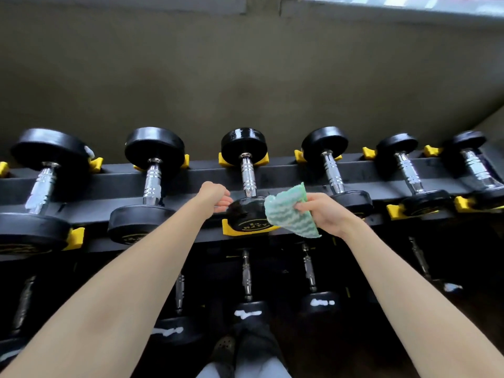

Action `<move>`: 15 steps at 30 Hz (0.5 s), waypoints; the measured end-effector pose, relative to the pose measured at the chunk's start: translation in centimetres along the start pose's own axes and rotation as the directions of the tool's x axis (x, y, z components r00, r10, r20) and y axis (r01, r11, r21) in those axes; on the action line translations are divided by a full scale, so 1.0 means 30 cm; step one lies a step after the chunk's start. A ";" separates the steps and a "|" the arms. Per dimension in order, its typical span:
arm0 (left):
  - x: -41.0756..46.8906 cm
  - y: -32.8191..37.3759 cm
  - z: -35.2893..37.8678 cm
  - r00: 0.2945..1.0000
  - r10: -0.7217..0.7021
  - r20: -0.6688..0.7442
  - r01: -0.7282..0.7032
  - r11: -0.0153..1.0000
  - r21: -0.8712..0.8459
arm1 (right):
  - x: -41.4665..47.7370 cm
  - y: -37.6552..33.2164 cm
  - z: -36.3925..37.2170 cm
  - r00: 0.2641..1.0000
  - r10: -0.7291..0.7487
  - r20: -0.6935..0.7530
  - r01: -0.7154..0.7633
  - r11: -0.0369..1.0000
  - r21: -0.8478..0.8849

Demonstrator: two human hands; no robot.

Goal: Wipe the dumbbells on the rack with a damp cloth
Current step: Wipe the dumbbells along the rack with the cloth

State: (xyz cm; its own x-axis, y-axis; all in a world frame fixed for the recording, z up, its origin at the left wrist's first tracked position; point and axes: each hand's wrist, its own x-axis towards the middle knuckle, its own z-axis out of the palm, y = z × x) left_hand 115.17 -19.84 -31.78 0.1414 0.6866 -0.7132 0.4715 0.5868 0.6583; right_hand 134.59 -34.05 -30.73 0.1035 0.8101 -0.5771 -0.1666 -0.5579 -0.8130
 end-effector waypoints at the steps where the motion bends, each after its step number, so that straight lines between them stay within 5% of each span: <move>1: -0.001 -0.001 0.000 1.000 -0.018 0.002 0.018 1.000 -0.006 | 0.004 0.010 -0.006 0.995 -0.006 -0.099 0.018 0.993 0.117; 4: -0.015 -0.005 0.002 0.996 -0.077 0.041 0.078 0.997 -0.009 | 0.037 0.026 0.019 0.899 -0.011 -0.437 0.145 0.951 0.272; 6: -0.026 -0.008 -0.001 0.993 -0.102 0.058 0.101 0.995 0.017 | 0.054 0.023 0.080 0.868 -0.018 -0.496 0.168 0.951 0.259; 15: -0.040 -0.031 -0.025 0.990 -0.072 0.122 0.067 0.997 0.044 | 0.031 0.025 0.289 0.690 -0.257 -0.677 0.120 0.963 -0.243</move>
State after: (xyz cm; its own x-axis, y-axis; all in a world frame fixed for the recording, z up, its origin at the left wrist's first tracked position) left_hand 113.91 -20.87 -31.36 0.2123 0.5849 -0.7828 0.5177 0.6121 0.5978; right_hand 126.05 -32.15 -31.22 0.7776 0.5804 -0.2418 0.0904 -0.4838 -0.8705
